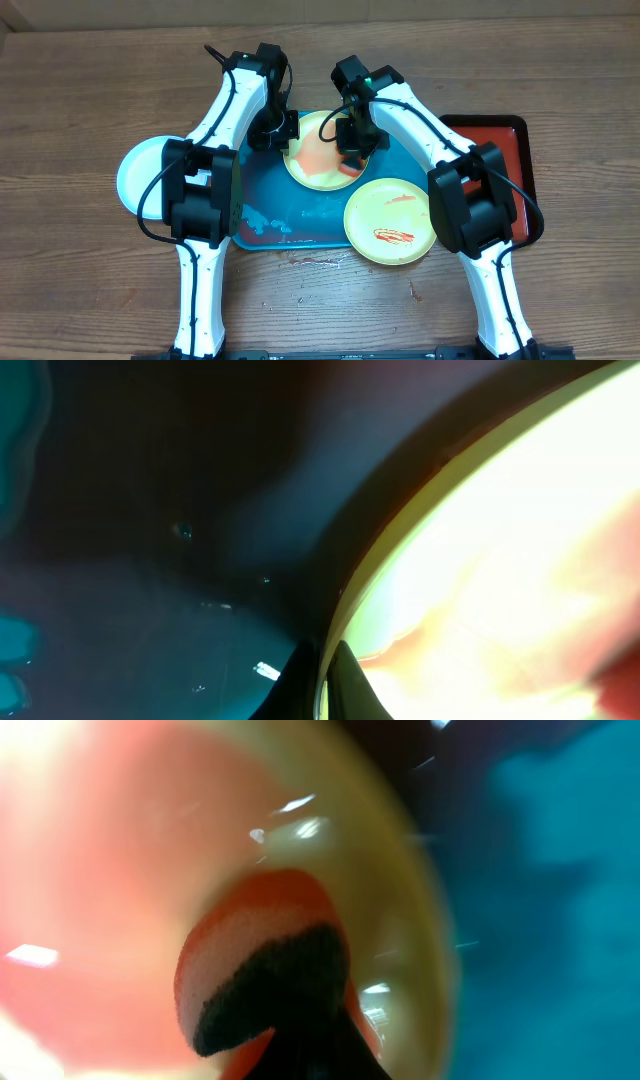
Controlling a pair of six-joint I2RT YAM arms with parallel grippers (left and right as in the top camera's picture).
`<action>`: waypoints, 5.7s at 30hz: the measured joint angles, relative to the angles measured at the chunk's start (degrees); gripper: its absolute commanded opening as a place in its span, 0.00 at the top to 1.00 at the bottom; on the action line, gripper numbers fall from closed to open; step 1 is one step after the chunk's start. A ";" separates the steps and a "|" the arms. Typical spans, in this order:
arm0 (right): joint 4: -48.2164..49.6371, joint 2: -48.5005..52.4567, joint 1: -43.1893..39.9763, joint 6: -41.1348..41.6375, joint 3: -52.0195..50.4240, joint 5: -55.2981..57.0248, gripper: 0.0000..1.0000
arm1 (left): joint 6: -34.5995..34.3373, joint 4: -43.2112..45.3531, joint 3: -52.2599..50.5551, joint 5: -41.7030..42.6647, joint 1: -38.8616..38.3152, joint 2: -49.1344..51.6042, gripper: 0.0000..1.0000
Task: Clean dirty plates on tray and stack at the side
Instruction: 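Keep scrubbing the upper yellow plate while the left gripper holds its rim, then lift the yellow plate with the left gripper and carry it left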
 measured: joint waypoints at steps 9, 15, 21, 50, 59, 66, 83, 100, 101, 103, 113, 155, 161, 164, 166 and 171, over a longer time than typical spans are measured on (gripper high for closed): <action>13.57 -0.02 1.88 0.28 -1.92 6.19 0.96 | 0.00 0.00 0.00 0.02 0.00 0.00 0.96; 19.67 0.57 1.64 0.96 -2.82 -4.72 0.96 | 0.00 -0.07 0.00 -0.09 0.02 0.00 0.96; 20.57 1.40 2.21 1.38 -2.82 -16.63 0.96 | 0.00 0.00 -0.02 -0.26 0.07 0.00 0.96; -5.31 2.32 0.13 -1.18 3.87 -1.40 0.96 | 0.00 0.04 -0.02 0.17 0.00 0.00 0.96; 2.08 2.34 1.36 0.15 3.93 9.86 0.96 | 0.00 0.44 -0.02 0.50 0.00 0.00 0.96; 10.67 2.58 1.07 0.33 3.30 4.46 0.96 | 0.00 0.44 -0.02 0.50 0.00 0.00 0.96; 17.18 3.72 0.63 -0.22 1.81 -16.17 0.96 | 0.00 0.26 -0.02 0.13 0.04 0.00 0.96; 4.63 3.58 2.14 -3.43 1.81 -25.77 0.96 | 0.00 0.26 -0.02 -0.02 0.04 0.00 0.96; 3.93 3.26 2.03 -3.58 1.79 -25.33 0.96 | 0.00 0.26 -0.02 -0.02 0.04 0.00 0.96; 2.34 2.40 1.77 -3.76 1.51 -23.80 0.96 | 0.00 0.26 -0.02 -0.02 0.04 0.00 0.96; -1.03 -10.99 -2.01 -3.80 0.28 -17.92 0.96 | 1.49 0.11 0.00 -0.04 0.04 -0.02 0.96; -4.31 -36.26 -20.98 -3.82 0.31 -15.67 0.96 | -0.98 -2.80 -0.66 -60.41 -18.97 -21.97 0.96; -5.20 -36.26 -21.00 -3.80 0.31 -14.80 0.96 | -2.23 -2.89 -0.66 -72.04 -22.88 -21.97 0.96; -5.97 -36.26 -21.00 -3.82 0.31 -14.56 0.96 | -2.82 -3.26 -0.66 -76.94 -24.79 -21.97 0.96; -6.43 -36.26 -21.00 -3.80 0.31 -14.53 0.96 | -3.37 -3.54 -0.66 -79.67 -25.81 -21.97 0.96; -6.78 -36.26 -20.98 -3.80 0.31 -14.16 0.96 | -3.74 -3.67 -0.66 -84.11 -27.23 -21.97 0.96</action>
